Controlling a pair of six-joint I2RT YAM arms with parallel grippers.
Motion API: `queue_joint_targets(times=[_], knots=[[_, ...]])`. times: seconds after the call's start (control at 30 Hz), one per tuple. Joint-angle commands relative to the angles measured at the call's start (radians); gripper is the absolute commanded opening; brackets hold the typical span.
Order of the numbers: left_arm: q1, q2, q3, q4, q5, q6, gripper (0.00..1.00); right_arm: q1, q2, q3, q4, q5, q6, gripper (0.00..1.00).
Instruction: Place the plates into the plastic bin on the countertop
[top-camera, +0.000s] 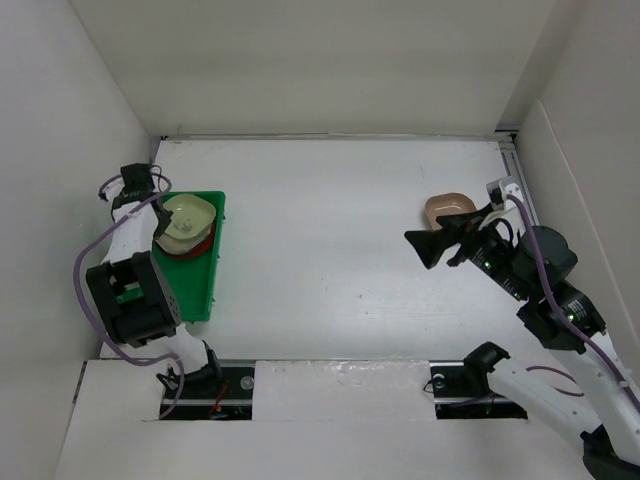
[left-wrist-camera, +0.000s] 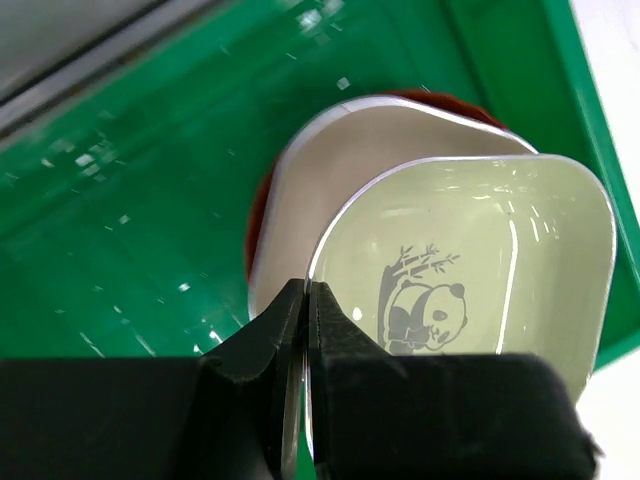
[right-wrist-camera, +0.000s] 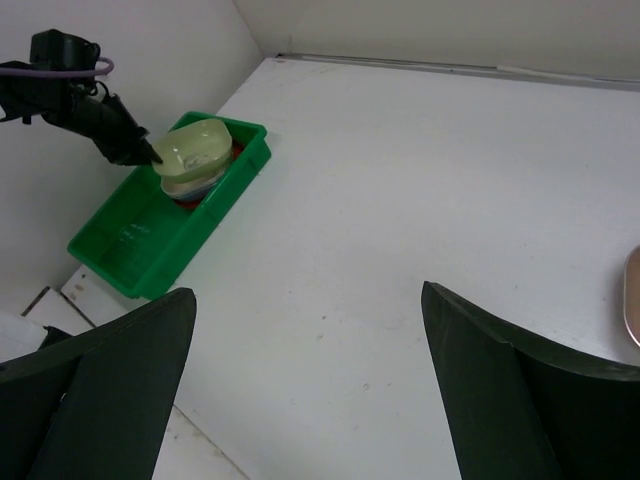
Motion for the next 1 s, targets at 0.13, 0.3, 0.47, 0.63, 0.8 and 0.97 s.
queue_joint_targets(times=[0.13,0.3,0.47,0.63,0.8,0.97], knots=[[0.090,-0.053,0.045,0.025,0.048,0.014,0.03,-0.006,-0.005,0.002,0.051,-0.015,-0.028,1.00],[0.090,-0.125,0.022,0.073,0.111,0.014,0.86,-0.006,0.026,-0.017,0.083,-0.034,-0.028,1.00],[0.052,-0.200,-0.001,0.113,0.178,0.046,1.00,-0.006,0.105,-0.050,0.116,0.054,0.029,1.00],[-0.047,-0.243,-0.029,0.111,0.229,0.069,1.00,-0.097,0.273,-0.061,0.111,0.233,0.162,1.00],[-0.367,-0.275,-0.047,0.110,0.131,0.054,1.00,-0.333,0.452,-0.112,0.181,0.211,0.305,1.00],[-0.665,-0.248,-0.049,0.071,0.000,0.007,1.00,-0.515,0.556,-0.149,0.292,0.241,0.356,1.00]])
